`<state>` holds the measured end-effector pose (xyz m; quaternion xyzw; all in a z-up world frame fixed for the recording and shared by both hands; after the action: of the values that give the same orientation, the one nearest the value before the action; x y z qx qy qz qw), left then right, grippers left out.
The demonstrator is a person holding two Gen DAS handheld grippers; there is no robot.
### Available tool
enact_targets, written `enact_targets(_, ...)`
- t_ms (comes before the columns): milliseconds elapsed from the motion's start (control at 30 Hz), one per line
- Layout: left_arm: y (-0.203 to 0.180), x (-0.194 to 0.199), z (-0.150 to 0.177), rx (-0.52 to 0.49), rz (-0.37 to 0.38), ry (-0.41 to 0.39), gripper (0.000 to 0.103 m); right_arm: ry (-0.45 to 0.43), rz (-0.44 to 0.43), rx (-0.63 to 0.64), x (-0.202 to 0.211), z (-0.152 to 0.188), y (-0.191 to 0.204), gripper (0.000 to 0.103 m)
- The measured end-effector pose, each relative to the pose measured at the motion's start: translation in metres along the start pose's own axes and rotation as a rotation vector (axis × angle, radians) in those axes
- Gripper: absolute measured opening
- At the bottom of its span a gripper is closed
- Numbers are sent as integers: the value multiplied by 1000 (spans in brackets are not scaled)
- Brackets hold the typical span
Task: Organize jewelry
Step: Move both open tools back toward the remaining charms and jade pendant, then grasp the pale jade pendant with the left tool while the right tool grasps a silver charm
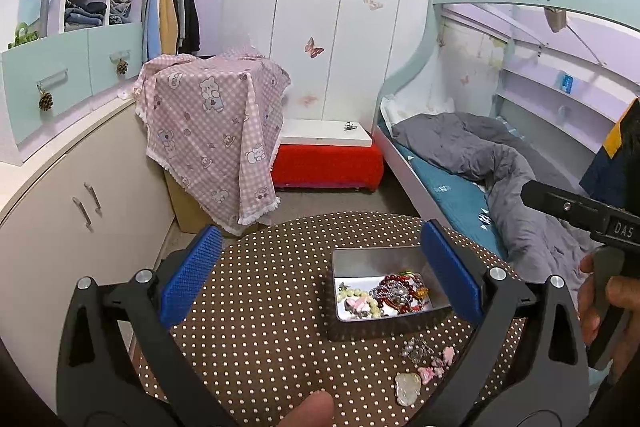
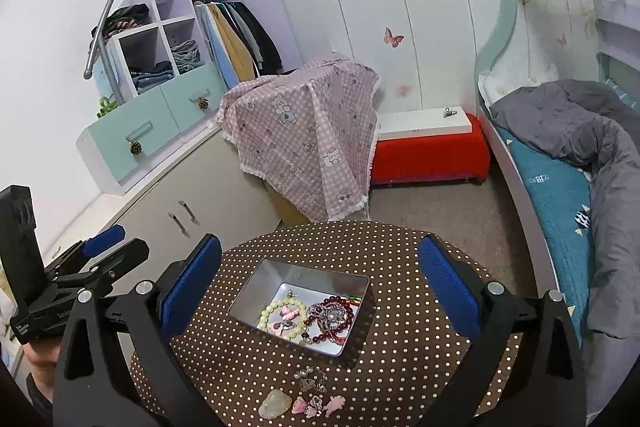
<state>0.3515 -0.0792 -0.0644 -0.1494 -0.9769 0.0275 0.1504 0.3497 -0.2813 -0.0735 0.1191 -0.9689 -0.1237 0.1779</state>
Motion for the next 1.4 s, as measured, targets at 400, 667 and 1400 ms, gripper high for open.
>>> enact_targets(400,-12,26,35,-22,21,18,97,33,55,21,29,45,-7,95)
enact_targets(667,-13,30,80,-11,37,96,97,117,86,-28,33,92,-30,95)
enact_targets(1400,-77,-26,198,-134,159,425,71,260,64,-49,9,148,-32,95)
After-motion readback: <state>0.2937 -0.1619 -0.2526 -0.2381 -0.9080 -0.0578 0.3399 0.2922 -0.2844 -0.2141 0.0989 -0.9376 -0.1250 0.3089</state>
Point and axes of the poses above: each gripper's, at about its wrist camera, not at the fingertips, and x roughly against the way its jaws point, y to its left, z to its underside, the point moved 9 cm from there along -x, roughly the way its jaws point, and after that the axes turned 11 degrees about -y, right-handed, at the moved point
